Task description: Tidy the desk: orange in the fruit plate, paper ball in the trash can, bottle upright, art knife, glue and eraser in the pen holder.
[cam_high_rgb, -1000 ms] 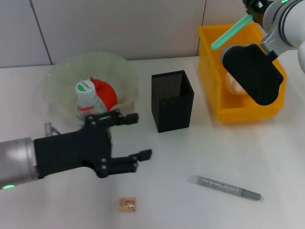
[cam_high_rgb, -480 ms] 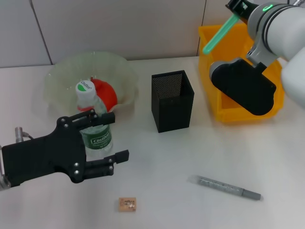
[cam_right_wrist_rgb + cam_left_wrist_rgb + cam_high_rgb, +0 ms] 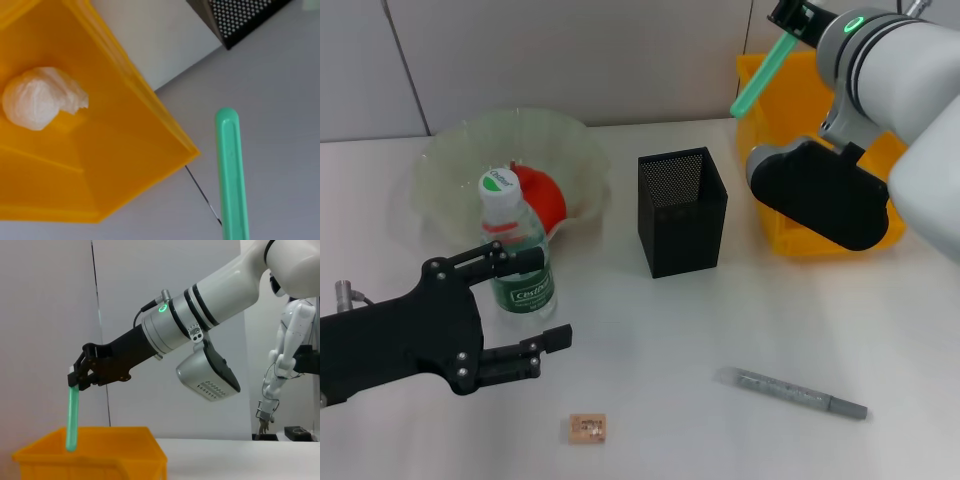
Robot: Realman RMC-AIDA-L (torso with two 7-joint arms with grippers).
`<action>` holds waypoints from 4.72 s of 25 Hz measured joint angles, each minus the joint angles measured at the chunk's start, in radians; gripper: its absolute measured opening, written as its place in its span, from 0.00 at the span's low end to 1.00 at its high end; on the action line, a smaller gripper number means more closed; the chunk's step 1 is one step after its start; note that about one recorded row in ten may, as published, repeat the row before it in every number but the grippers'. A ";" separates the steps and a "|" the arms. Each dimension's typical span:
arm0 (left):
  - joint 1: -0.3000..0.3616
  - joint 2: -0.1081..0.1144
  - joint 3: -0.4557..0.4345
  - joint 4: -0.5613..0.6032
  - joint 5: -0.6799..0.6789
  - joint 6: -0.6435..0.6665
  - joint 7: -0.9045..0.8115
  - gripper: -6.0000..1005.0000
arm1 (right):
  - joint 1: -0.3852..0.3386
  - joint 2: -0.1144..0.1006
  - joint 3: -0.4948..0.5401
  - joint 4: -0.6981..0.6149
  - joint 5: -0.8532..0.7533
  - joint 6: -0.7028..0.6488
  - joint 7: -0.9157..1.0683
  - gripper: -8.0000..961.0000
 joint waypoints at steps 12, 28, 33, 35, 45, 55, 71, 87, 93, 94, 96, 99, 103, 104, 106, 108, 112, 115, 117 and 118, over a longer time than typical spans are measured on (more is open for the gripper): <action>0.002 -0.021 -0.014 -0.029 0.000 -0.005 0.017 0.79 | 0.013 0.000 -0.073 -0.003 -0.004 0.010 -0.012 0.20; 0.001 -0.039 -0.043 -0.032 0.000 -0.008 0.044 0.79 | 0.031 0.005 -0.138 -0.026 0.002 0.009 0.019 0.20; -0.006 -0.044 -0.049 -0.045 0.000 -0.009 0.059 0.79 | 0.035 0.009 -0.166 -0.036 -0.002 0.003 0.035 0.21; -0.006 -0.045 -0.050 -0.048 0.000 -0.008 0.062 0.79 | 0.034 0.010 -0.175 -0.037 -0.007 0.003 0.043 0.21; -0.002 -0.052 -0.054 -0.051 -0.003 -0.003 0.063 0.79 | 0.009 0.014 -0.237 -0.050 -0.035 -0.010 0.079 0.21; 0.010 -0.055 -0.065 -0.052 -0.002 -0.001 0.064 0.79 | 0.006 0.014 -0.241 -0.060 -0.050 -0.007 0.138 0.22; 0.012 -0.055 -0.065 -0.052 -0.001 0.001 0.064 0.79 | 0.009 0.013 -0.255 -0.050 -0.085 0.003 0.192 0.32; 0.014 -0.056 -0.072 -0.051 -0.002 0.000 0.064 0.79 | 0.019 0.005 0.074 0.068 -0.066 0.166 0.511 0.54; 0.010 -0.056 -0.077 -0.052 -0.002 -0.003 0.064 0.79 | -0.013 0.004 0.188 0.117 -0.040 0.239 0.696 0.71; 0.009 -0.056 -0.077 -0.052 -0.001 -0.004 0.064 0.79 | -0.017 0.004 0.203 0.129 -0.023 0.243 0.724 0.74; 0.004 -0.055 -0.079 -0.052 -0.001 -0.007 0.064 0.79 | -0.025 0.005 0.249 0.165 0.043 0.241 0.774 0.75; -0.005 -0.051 -0.095 -0.054 -0.001 -0.007 0.063 0.79 | -0.046 0.005 0.320 0.217 0.165 0.239 0.818 0.76; -0.010 -0.052 -0.112 -0.054 -0.001 -0.006 0.063 0.79 | -0.084 0.005 0.403 0.270 0.322 0.240 0.873 0.77; -0.013 -0.054 -0.124 -0.054 -0.002 -0.004 0.062 0.79 | -0.095 0.005 0.423 0.280 0.363 0.242 0.890 0.77; -0.016 -0.057 -0.136 -0.054 -0.004 -0.002 0.060 0.79 | -0.122 0.005 0.458 0.291 0.435 0.251 0.924 0.77; -0.020 -0.059 -0.143 -0.054 -0.007 0.000 0.056 0.79 | -0.166 0.004 0.486 0.295 0.524 0.278 0.950 0.77; -0.031 -0.066 -0.144 -0.054 -0.008 0.001 0.055 0.79 | -0.277 0.002 0.536 0.304 0.810 0.338 0.950 0.78; -0.040 -0.070 -0.144 -0.054 -0.008 0.003 0.053 0.79 | -0.344 -0.001 0.578 0.305 1.060 0.343 0.883 0.78; -0.049 -0.071 -0.140 -0.054 -0.008 0.007 0.051 0.79 | -0.383 -0.001 0.604 0.296 1.213 0.329 0.806 0.78; -0.053 -0.072 -0.138 -0.055 -0.008 0.010 0.047 0.79 | -0.403 0.000 0.616 0.288 1.294 0.317 0.760 0.78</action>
